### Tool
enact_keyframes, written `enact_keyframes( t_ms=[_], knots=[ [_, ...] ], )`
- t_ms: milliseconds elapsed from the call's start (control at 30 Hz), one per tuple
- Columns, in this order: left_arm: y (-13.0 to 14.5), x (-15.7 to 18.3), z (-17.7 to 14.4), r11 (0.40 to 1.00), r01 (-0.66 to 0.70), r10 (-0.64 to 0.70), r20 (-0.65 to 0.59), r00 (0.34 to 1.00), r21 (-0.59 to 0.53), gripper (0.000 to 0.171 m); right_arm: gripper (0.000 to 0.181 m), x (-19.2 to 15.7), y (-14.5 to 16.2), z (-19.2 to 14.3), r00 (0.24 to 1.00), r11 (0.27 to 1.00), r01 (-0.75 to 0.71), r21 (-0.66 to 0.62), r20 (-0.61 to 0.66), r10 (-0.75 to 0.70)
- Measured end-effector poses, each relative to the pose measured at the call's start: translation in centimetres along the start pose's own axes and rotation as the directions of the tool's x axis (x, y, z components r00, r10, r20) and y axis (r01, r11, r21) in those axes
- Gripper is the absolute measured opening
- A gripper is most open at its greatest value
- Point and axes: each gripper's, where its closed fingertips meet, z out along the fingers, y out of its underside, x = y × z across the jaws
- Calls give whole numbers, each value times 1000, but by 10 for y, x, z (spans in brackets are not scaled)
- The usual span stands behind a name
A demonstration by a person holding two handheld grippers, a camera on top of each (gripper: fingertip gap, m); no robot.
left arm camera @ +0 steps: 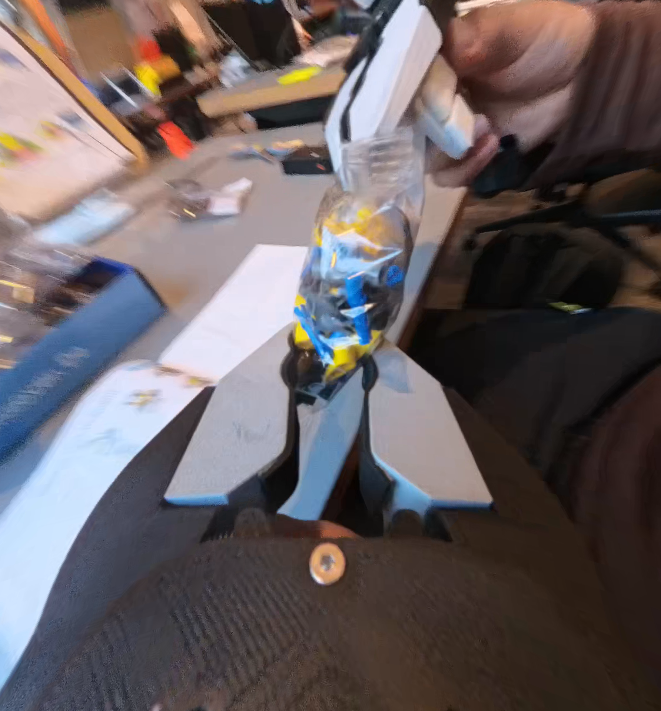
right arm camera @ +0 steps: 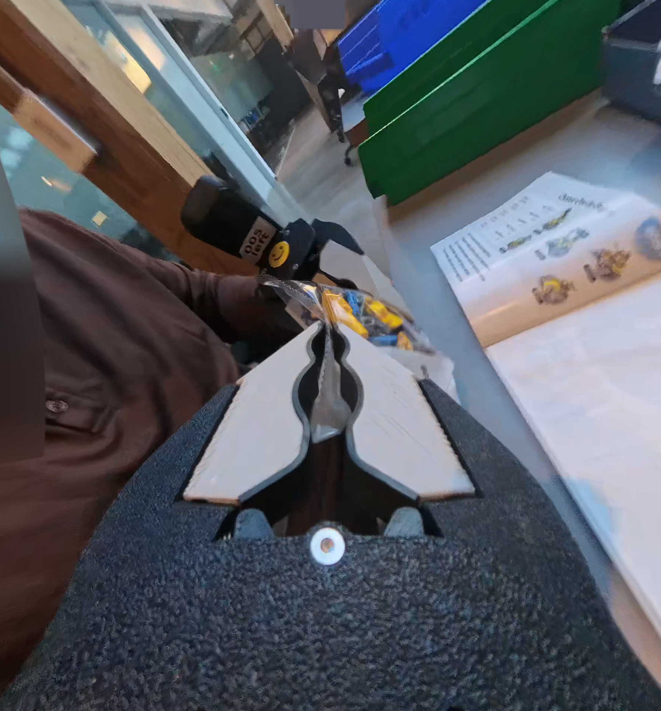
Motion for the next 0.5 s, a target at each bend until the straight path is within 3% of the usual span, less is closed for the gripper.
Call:
enact_keyframes(
  t_ms=[33,67,133,167,200,333,500],
  knots=[
    [-3,-11,-4,991,-130,128,105,986,14,24,4,-2,1,0,997,998,69,-13,-27,-69],
    [-8,-23,-11,950,-311,304,233,924,-6,21,7,-6,2,-2,991,991,128,-29,-42,-129],
    [-17,-38,-26,766,-629,616,427,662,-132,19,26,-13,4,-10,982,982,184,-45,-42,-186],
    [-21,-38,-30,675,-716,698,466,544,-175,19,40,-11,4,-15,982,983,179,-36,-53,-180],
    [-22,-36,-32,611,-768,740,482,469,-192,19,48,-7,1,-22,984,987,160,-12,-73,-160],
    [-30,-24,-34,472,-864,787,525,324,-174,19,61,17,-7,-37,996,993,-14,119,-89,25],
    [-48,-14,-40,414,-901,750,610,256,-131,18,62,15,12,-14,976,974,-216,73,59,212]
  ],
)
